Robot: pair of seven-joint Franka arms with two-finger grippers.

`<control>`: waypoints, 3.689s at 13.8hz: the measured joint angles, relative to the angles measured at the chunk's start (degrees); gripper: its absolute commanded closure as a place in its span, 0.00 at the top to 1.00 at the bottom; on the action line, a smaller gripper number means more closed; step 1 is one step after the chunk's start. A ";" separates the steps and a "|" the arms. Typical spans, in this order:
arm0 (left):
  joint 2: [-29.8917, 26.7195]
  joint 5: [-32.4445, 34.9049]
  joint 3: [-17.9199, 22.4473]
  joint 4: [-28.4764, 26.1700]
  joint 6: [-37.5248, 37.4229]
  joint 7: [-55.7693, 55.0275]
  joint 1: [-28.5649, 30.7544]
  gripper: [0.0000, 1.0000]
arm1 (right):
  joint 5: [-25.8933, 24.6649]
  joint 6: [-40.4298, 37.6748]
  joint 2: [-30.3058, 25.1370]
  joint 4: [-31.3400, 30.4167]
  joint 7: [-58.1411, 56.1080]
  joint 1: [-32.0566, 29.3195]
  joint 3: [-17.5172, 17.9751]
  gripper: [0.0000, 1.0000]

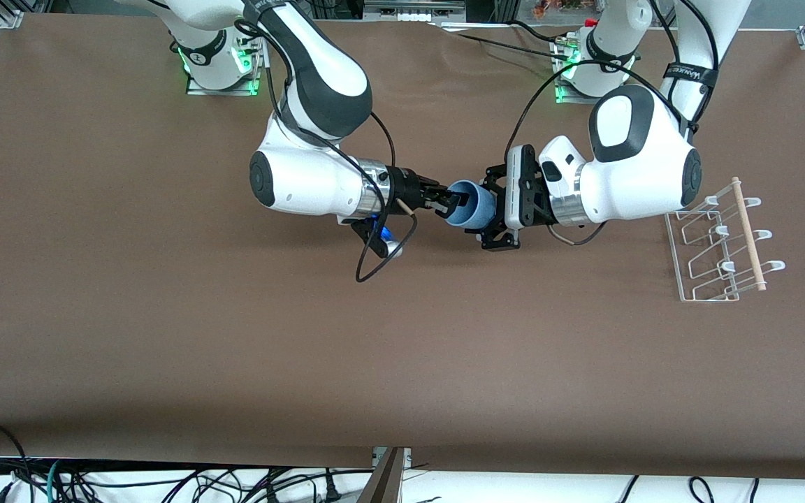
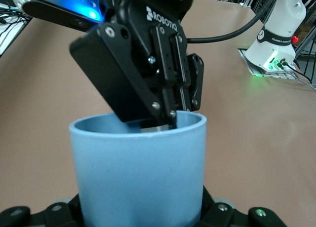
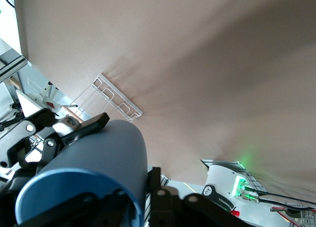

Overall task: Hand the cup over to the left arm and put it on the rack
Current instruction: 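Open the right gripper and withdraw it while the left gripper holds the cup, then carry the blue cup with the left gripper over the wire rack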

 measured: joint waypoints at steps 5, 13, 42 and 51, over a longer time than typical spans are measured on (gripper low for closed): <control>-0.20 0.00 0.03 0.06 -0.34 0.48 0.99 0.03 | 0.00 -2.07 0.06 0.54 -0.05 -1.16 -0.85 0.94; -2.66 10.13 0.79 0.49 -12.24 0.54 8.43 0.01 | -10.57 -23.03 -6.28 2.67 -1.62 -13.70 -1.68 0.98; -0.87 109.79 0.59 -22.69 -43.26 -59.27 6.55 0.00 | -57.85 -23.05 -34.55 -26.56 -41.16 -27.85 -6.87 0.99; -0.88 119.52 0.72 -30.51 -37.74 -65.87 8.37 0.00 | -57.92 -24.55 -34.56 -26.54 -42.91 -27.83 -6.88 0.99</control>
